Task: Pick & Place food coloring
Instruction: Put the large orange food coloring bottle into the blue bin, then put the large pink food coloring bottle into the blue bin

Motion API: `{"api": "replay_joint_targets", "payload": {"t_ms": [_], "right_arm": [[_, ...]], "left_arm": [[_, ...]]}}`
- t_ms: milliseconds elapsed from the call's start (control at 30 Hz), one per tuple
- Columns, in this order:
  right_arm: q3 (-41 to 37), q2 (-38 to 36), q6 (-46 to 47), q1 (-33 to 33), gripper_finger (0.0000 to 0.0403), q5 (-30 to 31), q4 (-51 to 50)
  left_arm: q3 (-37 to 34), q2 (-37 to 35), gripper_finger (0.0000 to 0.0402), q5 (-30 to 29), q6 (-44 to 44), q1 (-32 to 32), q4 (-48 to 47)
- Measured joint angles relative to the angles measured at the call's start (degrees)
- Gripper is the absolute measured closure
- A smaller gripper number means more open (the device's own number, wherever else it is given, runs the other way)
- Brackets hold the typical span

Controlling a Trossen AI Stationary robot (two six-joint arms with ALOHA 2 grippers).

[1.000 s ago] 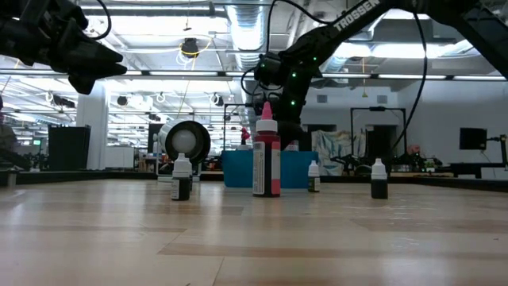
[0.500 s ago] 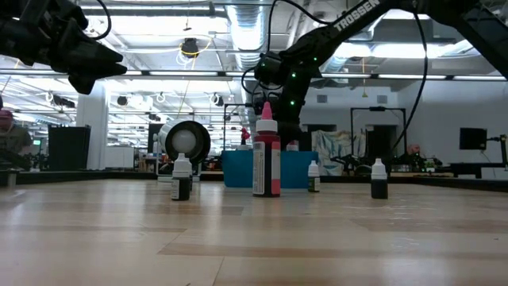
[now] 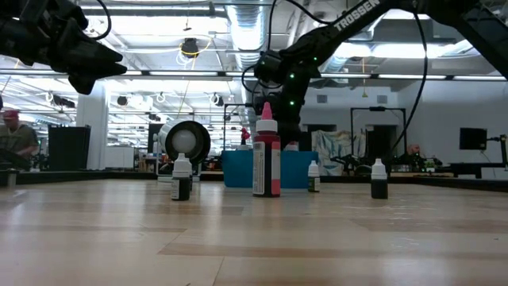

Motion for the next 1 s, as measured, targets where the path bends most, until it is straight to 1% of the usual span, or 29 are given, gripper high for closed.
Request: {"api": "replay_joint_targets", "payload": {"t_ms": [200, 300, 500, 667, 733, 800, 867, 1000], "right_arm": [[3.6, -0.1, -0.2, 0.1, 0.0174, 1.8, -0.8], [6.8, -0.1, -0.8, 0.1, 0.0174, 2.3, -3.4], [13.6, -0.1, -0.5, 0.8, 0.0182, 5.7, -13.5], [19.2, -0.1, 5.7, 1.5, 0.0195, 4.3, -26.1], [20.8, -0.1, 8.7, 2.1, 0.0201, 2.0, -31.8], [22.4, -0.2, 11.3, 2.8, 0.0206, -2.1, -36.8], [22.7, -1.1, 13.0, 3.8, 0.0212, -7.6, -40.5], [22.7, -4.3, 14.0, 6.4, 0.0225, -18.9, -43.9]], "left_arm": [[0.0, 0.0, 0.0256, 0.0, 0.0, 0.0, 0.0], [0.0, 0.0, 0.0256, 0.0, 0.0, 0.0, 0.0], [0.0, 0.0, 0.0256, 0.9, 0.0, 0.0, 0.1], [0.0, 0.0, 0.0256, 1.4, 0.0, 0.0, 0.1], [0.0, 0.0, 0.0256, 1.4, 0.0, 0.0, 0.1], [0.0, 0.0, 0.0256, 1.4, 0.0, 0.0, 0.1], [0.0, 0.0, 0.0256, 1.5, 0.0, 0.0, 0.1], [0.0, 0.0, 0.0256, 2.1, -0.2, 0.0, 0.1]]}}
